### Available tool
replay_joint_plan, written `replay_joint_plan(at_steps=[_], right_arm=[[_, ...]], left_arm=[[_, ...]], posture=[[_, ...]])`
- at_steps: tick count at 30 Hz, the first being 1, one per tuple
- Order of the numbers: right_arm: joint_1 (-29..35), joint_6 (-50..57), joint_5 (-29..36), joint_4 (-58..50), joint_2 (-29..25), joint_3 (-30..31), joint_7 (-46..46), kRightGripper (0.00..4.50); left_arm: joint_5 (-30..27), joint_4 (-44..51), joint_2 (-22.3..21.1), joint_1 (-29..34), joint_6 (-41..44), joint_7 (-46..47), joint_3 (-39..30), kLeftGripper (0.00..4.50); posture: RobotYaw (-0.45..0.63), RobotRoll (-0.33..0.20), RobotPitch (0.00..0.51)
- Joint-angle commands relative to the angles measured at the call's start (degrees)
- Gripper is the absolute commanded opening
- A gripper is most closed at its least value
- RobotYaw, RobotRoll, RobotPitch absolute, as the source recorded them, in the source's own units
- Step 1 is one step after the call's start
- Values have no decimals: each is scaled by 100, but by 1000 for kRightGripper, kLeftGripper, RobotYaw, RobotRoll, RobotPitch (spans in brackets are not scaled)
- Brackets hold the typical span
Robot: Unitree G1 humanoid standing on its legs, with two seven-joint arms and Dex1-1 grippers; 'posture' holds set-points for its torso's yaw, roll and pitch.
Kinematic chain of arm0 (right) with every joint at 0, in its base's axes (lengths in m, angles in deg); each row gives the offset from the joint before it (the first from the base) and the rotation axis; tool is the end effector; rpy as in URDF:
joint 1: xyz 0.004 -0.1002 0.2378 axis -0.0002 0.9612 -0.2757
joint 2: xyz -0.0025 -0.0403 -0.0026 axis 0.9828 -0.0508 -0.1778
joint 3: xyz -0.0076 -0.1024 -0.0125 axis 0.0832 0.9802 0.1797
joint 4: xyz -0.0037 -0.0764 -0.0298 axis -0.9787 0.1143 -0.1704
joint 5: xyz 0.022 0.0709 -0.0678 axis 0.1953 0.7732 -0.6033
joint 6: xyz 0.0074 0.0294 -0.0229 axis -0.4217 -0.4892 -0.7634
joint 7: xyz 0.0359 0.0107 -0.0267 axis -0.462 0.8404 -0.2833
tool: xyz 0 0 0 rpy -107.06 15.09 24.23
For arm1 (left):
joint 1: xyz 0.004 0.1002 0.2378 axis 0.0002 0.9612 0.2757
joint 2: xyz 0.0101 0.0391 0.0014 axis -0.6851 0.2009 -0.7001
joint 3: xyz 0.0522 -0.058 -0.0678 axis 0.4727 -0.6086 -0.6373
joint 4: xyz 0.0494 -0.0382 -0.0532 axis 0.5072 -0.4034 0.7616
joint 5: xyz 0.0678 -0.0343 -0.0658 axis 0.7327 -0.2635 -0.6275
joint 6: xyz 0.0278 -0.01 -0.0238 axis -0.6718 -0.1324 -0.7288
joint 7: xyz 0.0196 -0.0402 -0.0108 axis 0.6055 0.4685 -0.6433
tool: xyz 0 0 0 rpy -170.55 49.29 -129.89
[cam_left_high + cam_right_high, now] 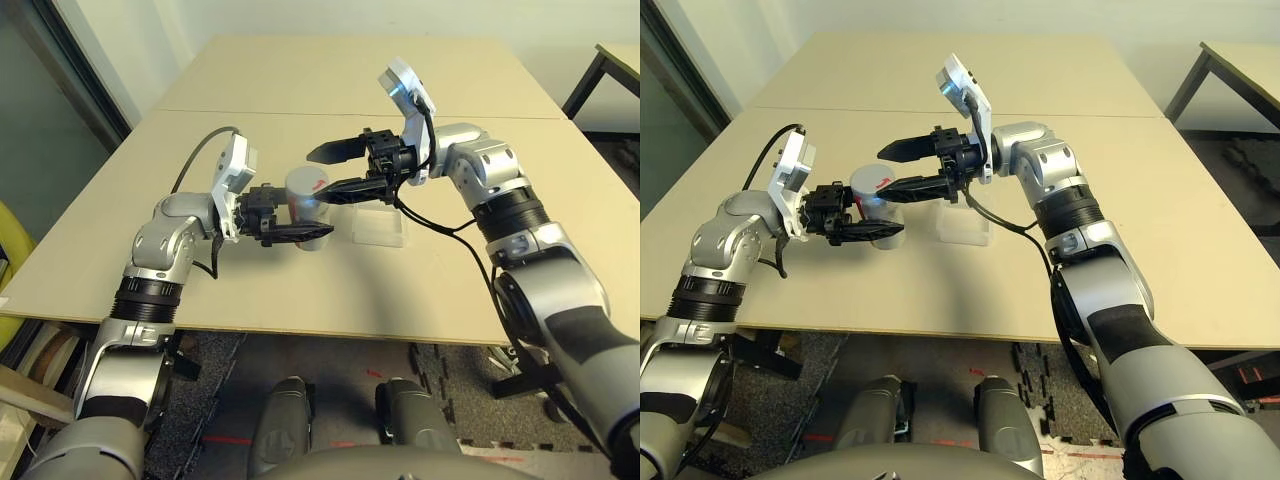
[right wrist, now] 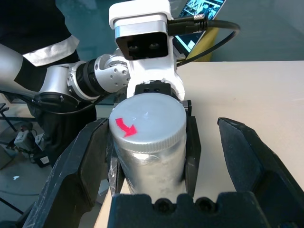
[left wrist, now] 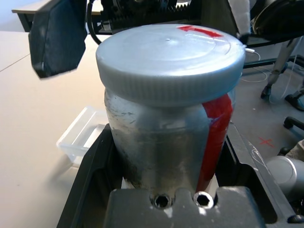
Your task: Pour the medicine from the bottle into the box.
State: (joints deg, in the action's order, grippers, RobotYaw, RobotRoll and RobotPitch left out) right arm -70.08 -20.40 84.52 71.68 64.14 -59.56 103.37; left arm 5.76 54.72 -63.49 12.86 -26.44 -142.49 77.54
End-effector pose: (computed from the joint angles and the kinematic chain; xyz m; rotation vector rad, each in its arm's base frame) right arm 0.3501 -0.1131 0.2138 -0.0282 0.0581 1.7262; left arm 0.2998 0.2106 0.1642 0.0960 0.0230 -1.4661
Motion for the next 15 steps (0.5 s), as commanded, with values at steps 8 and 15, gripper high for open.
replay_joint_plan(at_steps=[8, 15], right_arm=[[318, 419, 277, -1058, 211, -89, -463, 4500], [273, 425, 331, -1105, 390, -66, -678, 4500]], left_arm=[[87, -209, 43, -184, -197, -64, 80, 2827], [112, -248, 82, -199, -236, -77, 124, 2827]], posture=[[-56, 0, 35], [-59, 0, 35]])
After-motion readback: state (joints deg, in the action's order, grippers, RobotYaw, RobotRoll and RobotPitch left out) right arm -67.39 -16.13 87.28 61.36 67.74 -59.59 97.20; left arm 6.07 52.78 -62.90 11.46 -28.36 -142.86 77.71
